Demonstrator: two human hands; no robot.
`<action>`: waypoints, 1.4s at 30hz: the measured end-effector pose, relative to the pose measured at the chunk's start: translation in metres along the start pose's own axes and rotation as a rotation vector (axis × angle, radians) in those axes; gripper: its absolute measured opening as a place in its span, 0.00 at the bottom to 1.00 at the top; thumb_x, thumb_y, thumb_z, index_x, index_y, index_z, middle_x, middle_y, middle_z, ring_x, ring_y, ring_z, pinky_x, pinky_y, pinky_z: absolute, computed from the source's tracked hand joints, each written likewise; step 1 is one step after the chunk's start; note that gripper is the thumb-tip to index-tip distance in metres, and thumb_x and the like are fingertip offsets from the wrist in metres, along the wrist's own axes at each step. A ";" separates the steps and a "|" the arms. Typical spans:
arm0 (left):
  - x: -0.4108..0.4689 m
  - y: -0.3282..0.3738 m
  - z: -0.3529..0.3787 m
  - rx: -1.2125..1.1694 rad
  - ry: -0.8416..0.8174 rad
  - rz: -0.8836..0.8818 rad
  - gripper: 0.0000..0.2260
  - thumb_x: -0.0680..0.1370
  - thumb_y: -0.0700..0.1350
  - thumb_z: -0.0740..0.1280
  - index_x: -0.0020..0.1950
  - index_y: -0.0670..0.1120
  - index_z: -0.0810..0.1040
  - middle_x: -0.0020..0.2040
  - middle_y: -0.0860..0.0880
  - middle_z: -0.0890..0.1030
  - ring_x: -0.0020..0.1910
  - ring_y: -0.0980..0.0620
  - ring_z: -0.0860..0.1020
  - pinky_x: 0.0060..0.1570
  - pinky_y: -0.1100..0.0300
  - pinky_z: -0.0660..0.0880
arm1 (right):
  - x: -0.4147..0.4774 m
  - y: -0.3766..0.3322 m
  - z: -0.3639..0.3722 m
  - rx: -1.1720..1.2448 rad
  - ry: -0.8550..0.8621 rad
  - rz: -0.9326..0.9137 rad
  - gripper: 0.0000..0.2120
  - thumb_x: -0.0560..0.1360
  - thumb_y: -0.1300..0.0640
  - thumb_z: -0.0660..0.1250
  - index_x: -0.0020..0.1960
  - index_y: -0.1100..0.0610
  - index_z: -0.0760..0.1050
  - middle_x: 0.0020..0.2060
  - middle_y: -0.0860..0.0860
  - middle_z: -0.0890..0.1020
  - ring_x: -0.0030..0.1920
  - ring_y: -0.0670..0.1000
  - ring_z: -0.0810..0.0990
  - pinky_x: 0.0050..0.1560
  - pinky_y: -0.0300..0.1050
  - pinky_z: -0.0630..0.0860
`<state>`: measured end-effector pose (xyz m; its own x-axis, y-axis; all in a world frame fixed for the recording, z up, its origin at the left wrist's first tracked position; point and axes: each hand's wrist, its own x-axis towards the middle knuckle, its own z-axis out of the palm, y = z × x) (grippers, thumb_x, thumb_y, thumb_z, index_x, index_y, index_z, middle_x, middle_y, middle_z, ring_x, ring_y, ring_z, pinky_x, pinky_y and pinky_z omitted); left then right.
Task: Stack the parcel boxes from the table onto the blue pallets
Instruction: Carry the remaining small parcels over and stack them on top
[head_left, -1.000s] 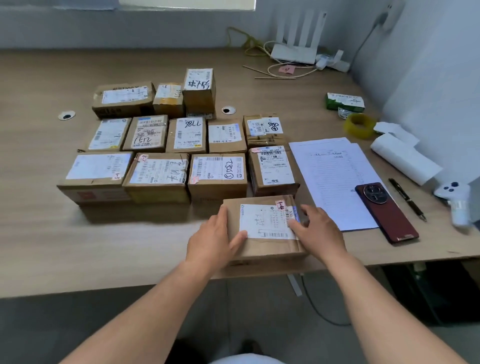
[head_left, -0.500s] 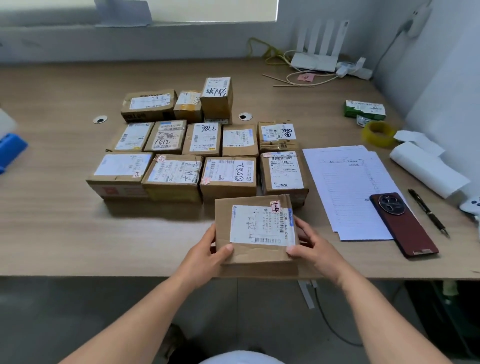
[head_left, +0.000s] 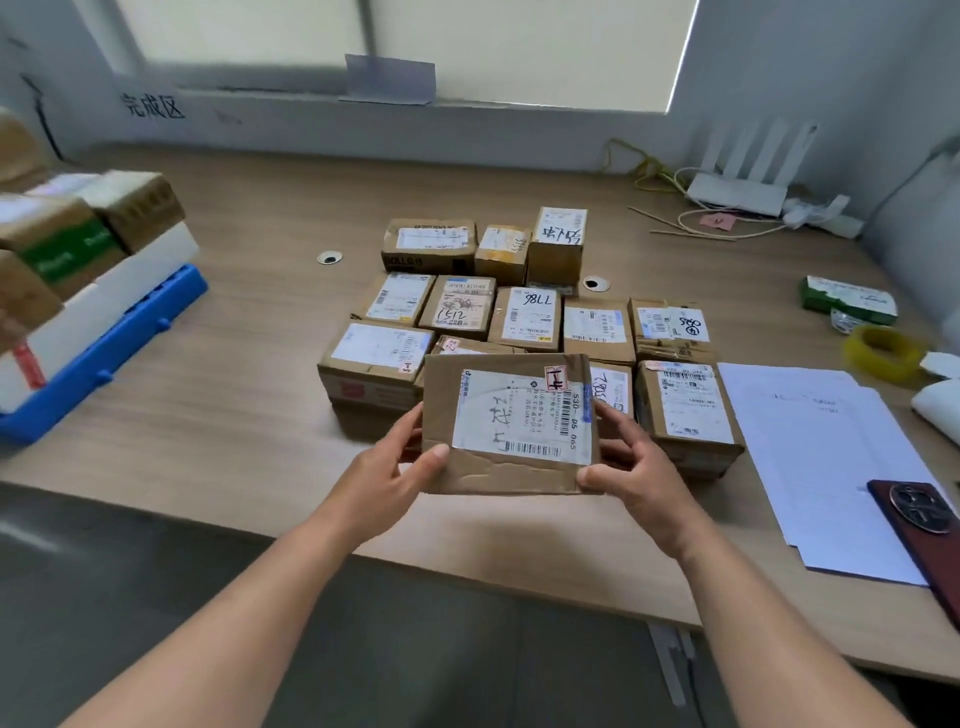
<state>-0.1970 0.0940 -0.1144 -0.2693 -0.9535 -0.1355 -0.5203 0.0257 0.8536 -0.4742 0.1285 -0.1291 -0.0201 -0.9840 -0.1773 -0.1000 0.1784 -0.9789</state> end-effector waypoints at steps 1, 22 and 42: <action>0.000 -0.004 -0.015 0.014 0.036 0.005 0.30 0.74 0.61 0.59 0.75 0.59 0.59 0.62 0.57 0.75 0.60 0.60 0.73 0.59 0.61 0.72 | 0.006 -0.009 0.010 -0.002 -0.015 -0.011 0.35 0.60 0.56 0.73 0.60 0.28 0.68 0.57 0.50 0.80 0.62 0.52 0.76 0.55 0.49 0.79; -0.034 -0.119 -0.317 0.591 0.537 0.048 0.34 0.75 0.57 0.67 0.76 0.50 0.57 0.74 0.50 0.64 0.72 0.51 0.63 0.68 0.51 0.66 | 0.105 -0.146 0.303 -0.049 -0.229 -0.252 0.35 0.65 0.64 0.72 0.67 0.43 0.68 0.49 0.55 0.84 0.49 0.54 0.84 0.48 0.46 0.82; -0.045 -0.187 -0.470 0.748 0.674 -0.087 0.38 0.74 0.64 0.64 0.77 0.50 0.53 0.74 0.50 0.64 0.72 0.51 0.62 0.69 0.53 0.62 | 0.199 -0.196 0.468 -0.032 -0.373 -0.297 0.29 0.68 0.68 0.71 0.60 0.42 0.71 0.41 0.52 0.85 0.41 0.52 0.82 0.47 0.49 0.78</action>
<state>0.2932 -0.0092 -0.0314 0.1870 -0.9261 0.3276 -0.9533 -0.0907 0.2880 0.0070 -0.1031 -0.0203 0.3723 -0.9247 0.0794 -0.0779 -0.1164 -0.9901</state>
